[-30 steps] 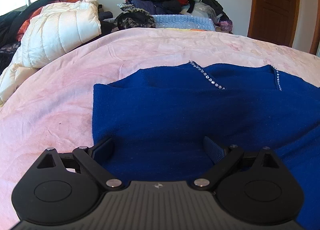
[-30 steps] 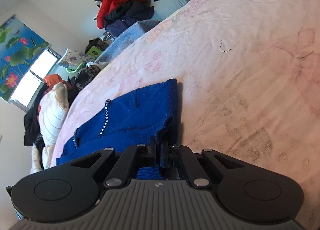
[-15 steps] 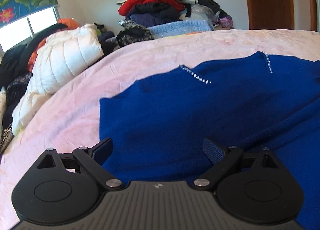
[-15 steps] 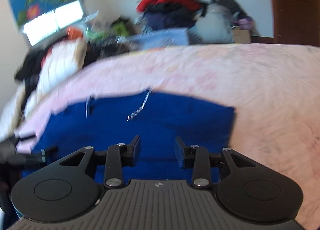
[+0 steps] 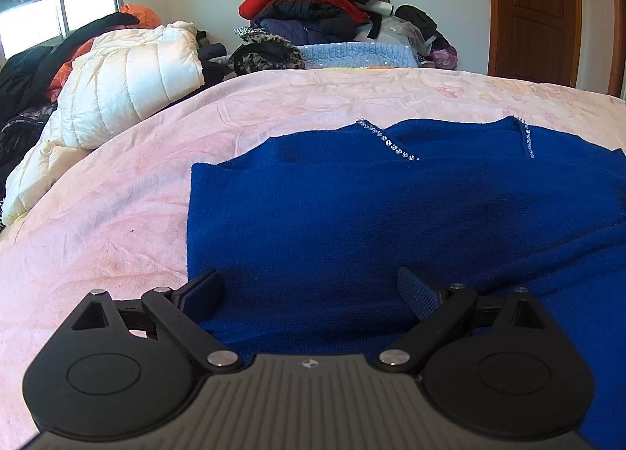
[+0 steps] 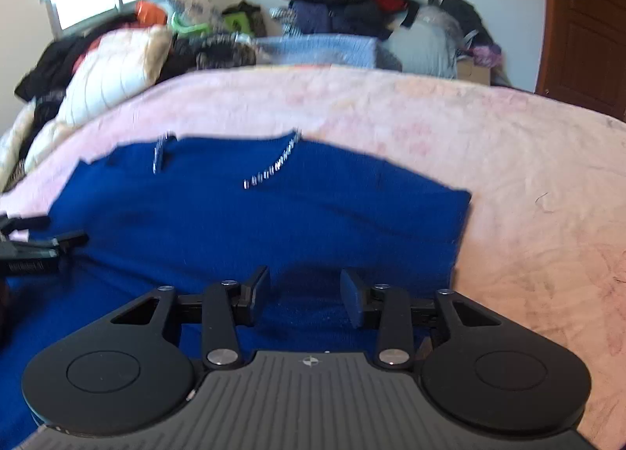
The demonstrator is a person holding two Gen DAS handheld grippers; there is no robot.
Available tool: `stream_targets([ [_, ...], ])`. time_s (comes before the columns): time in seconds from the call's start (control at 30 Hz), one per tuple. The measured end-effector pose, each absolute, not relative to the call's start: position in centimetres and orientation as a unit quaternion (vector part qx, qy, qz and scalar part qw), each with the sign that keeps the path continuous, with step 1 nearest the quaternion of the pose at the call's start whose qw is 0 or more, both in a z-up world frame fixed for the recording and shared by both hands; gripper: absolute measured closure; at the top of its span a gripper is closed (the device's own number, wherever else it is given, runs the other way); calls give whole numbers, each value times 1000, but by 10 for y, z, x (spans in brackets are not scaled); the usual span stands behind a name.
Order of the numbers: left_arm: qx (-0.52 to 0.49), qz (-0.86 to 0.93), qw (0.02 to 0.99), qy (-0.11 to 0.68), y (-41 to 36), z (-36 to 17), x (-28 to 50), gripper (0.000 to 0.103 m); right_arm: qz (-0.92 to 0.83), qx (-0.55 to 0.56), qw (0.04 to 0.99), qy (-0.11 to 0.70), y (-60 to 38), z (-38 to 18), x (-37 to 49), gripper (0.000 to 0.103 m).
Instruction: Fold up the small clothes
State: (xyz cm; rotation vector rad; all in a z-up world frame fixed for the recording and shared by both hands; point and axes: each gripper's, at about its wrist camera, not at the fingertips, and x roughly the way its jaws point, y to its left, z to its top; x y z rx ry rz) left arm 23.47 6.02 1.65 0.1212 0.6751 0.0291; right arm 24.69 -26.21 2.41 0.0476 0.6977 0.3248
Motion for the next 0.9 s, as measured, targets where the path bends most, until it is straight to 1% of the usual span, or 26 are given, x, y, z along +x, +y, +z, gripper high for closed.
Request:
stream_targets([
  [0.07,60,15,942,330,60,16,235,5,161,23,931,328,-262,28,242,49],
  [0.1,60,15,942,330,60,16,235,5,160,16,930,331,-261,27,242,48],
  [0.23,61,16,942,329,59,16,235,5,152,-3,918,367,-260,13,250,39],
  [0.27,60,16,942,329,59,16,235,5,160,0,920,357,-262,10,248,34],
  [0.33,59,17,942,329,59,16,235,5,174,1,922,346,-261,5,246,30],
  [0.43,59,18,943,328,59,16,235,5,169,-44,926,336,-247,0,240,23],
  [0.5,58,18,943,328,59,16,235,5,162,-44,926,339,-242,2,241,22],
  [0.53,58,18,943,327,59,16,235,5,158,-45,925,342,-241,5,242,24],
  [0.57,59,21,943,325,59,17,234,5,148,-41,928,340,-240,8,241,28],
  [0.63,66,35,946,315,59,20,225,5,128,-26,937,325,-241,16,234,30],
  [0.7,64,40,950,303,60,27,207,5,138,-9,942,305,-244,25,220,29],
  [0.77,47,10,953,299,61,35,185,5,162,-10,941,298,-243,31,207,25],
  [0.83,39,-14,953,300,59,38,170,5,172,-28,938,299,-238,31,199,25],
  [0.9,47,-15,947,317,56,35,166,5,172,-42,936,305,-235,27,198,25],
])
